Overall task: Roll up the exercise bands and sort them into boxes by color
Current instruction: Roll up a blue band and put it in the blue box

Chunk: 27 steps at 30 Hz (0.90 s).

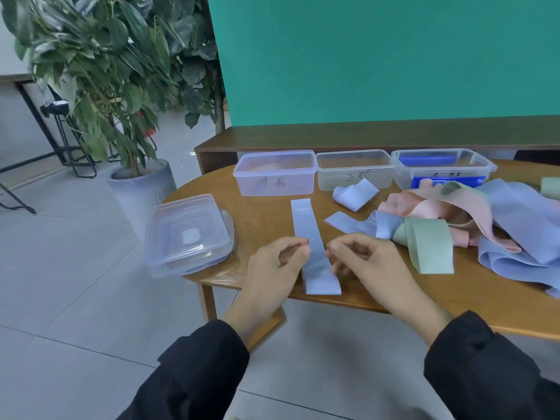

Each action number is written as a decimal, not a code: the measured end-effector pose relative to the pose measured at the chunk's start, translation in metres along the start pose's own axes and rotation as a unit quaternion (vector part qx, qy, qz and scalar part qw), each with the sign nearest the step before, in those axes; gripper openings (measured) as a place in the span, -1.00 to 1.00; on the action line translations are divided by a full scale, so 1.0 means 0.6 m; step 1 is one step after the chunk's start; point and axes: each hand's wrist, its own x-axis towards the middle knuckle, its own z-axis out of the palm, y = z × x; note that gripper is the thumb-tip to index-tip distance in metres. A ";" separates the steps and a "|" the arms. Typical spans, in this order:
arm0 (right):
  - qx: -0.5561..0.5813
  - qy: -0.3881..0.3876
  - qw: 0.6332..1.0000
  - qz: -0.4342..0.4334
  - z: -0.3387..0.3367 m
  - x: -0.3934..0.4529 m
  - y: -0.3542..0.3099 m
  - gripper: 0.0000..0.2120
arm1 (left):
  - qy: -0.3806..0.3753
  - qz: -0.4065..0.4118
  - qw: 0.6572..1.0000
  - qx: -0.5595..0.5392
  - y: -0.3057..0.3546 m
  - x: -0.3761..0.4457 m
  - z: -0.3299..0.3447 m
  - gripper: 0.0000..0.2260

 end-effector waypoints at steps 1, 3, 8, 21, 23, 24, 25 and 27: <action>0.004 0.012 1.000 0.006 -0.001 -0.004 0.002 -0.87 | -0.002 0.009 1.000 -0.005 0.002 -0.011 0.002 -0.86; -0.010 0.021 1.000 0.010 -0.005 -0.004 0.003 -0.87 | 0.008 0.031 0.999 -0.006 0.002 -0.024 0.004 -0.86; -0.068 -0.052 0.996 -0.003 -0.019 -0.013 0.004 -0.95 | -0.027 0.051 0.998 -0.025 0.006 -0.041 -0.015 -0.89; -0.154 -0.147 0.973 -0.087 -0.035 -0.034 0.018 -0.82 | -0.064 0.262 0.953 0.134 -0.040 -0.054 -0.024 -0.62; -0.169 -0.158 0.968 -0.097 -0.032 -0.035 0.020 -0.83 | -0.040 0.292 0.945 0.142 -0.043 -0.056 -0.021 -0.76; -0.173 -0.158 0.967 -0.096 -0.032 -0.035 0.020 -0.84 | -0.026 0.298 0.944 0.140 -0.044 -0.058 -0.020 -0.83; -0.176 -0.156 0.967 -0.093 -0.031 -0.035 0.021 -0.85 | -0.019 0.298 0.945 0.134 -0.044 -0.060 -0.019 -0.87; -0.183 -0.152 0.967 -0.092 -0.031 -0.036 0.021 -0.89 | -0.021 0.289 0.949 0.122 -0.043 -0.063 -0.018 -0.92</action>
